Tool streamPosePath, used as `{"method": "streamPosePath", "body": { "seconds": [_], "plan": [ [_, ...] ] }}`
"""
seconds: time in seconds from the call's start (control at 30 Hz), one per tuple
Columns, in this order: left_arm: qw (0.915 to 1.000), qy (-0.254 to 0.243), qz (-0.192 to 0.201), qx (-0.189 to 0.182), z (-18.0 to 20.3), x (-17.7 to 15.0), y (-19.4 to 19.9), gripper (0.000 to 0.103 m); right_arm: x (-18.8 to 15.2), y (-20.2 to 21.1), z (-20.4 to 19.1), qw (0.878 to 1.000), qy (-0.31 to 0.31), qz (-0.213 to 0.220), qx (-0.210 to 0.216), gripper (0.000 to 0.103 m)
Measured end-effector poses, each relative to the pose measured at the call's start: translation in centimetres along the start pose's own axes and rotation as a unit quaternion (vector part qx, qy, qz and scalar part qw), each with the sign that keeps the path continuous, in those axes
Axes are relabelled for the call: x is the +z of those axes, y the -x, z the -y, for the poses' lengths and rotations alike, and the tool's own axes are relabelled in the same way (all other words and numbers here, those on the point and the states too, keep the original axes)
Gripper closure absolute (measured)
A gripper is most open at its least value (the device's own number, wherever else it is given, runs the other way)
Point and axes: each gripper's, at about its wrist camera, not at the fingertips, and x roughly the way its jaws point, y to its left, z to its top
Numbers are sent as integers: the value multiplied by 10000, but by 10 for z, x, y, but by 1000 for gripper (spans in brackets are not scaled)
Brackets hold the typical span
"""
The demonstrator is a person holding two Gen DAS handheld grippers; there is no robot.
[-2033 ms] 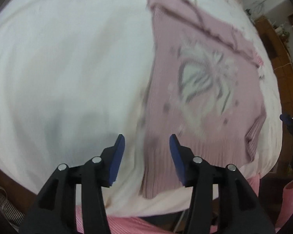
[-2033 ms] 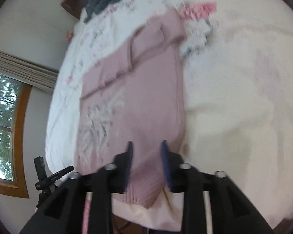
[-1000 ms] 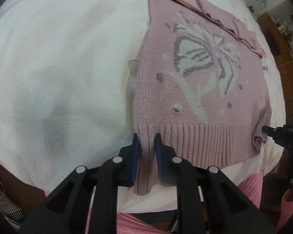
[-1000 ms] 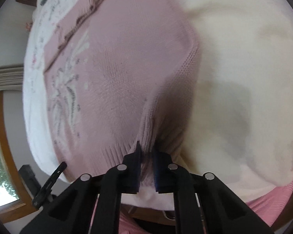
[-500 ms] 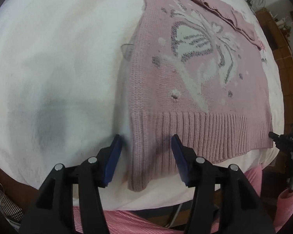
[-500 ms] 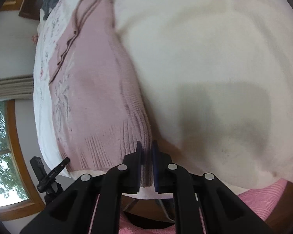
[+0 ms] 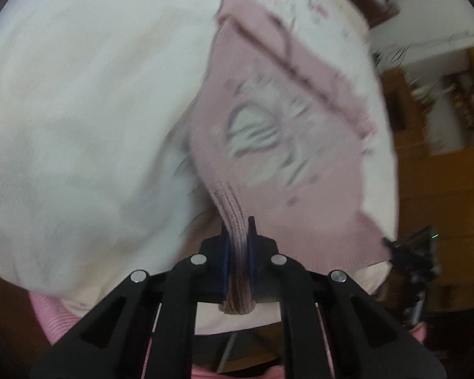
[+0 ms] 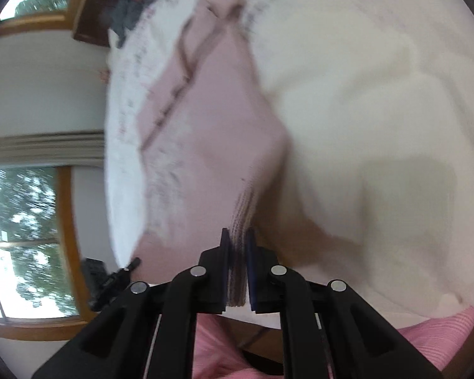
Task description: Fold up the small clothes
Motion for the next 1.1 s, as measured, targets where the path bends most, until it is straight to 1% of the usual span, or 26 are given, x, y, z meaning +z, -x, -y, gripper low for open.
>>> {"method": "streamPosePath", "body": {
  "seconds": [0.07, 0.17, 0.27, 0.33, 0.47, 0.6, 0.67, 0.73, 0.77, 0.8, 0.9, 1.0, 1.03, 1.07, 1.1],
  "plan": [
    [9998, -118, 141, -90, 16, 12, 7, 96, 9, 2, -8, 9998, -31, 55, 193, 94],
    [9993, -223, 281, -51, 32, 32, 7, 96, 28, 4, -21, 9991, -97, 150, 393, 94],
    [9992, -126, 367, -25, 34, 52, -2, 96, 51, 0, -26, 9982, -247, 208, 509, 94],
    [9994, 9, 357, 2, 27, 68, -11, 96, 71, -4, -22, 9973, -444, 179, 553, 94],
    [9989, 380, 282, 42, 7, 101, -32, 96, 108, -20, -16, 9959, -733, 194, 492, 94],
    [9979, 609, 169, 120, -4, 126, -54, 95, 138, -41, -8, 9942, -988, 167, 382, 94],
    [9971, 737, 103, 134, -11, 137, -65, 93, 149, -49, -4, 9938, -1058, 156, 297, 94],
    [9957, 921, 93, 41, -18, 147, -73, 88, 160, -51, -2, 9936, -1074, 198, 306, 94],
    [9949, 1003, 71, -25, -20, 149, -74, 87, 163, -51, 0, 9936, -1072, 217, 275, 90],
    [9941, 1084, 36, -90, -23, 152, -76, 87, 169, -52, 0, 9938, -1065, 237, 211, 89],
    [9938, 1090, -27, -202, -23, 158, -75, 86, 177, -46, -4, 9963, -801, 297, -19, 89],
    [9949, 910, 62, -427, -19, 158, -61, 84, 176, -39, -24, 9977, 4, 358, -570, 86],
    [9955, 841, 88, -420, -18, 157, -57, 84, 174, -38, -31, 9967, 263, 358, -685, 85],
    [9965, 754, 113, -341, -16, 157, -55, 81, 172, -38, -39, 9946, 544, 352, -812, 83],
    [9979, 610, 179, -127, -13, 157, -51, 78, 169, -39, -49, 9910, 877, 339, -951, 80]
  ]
}}
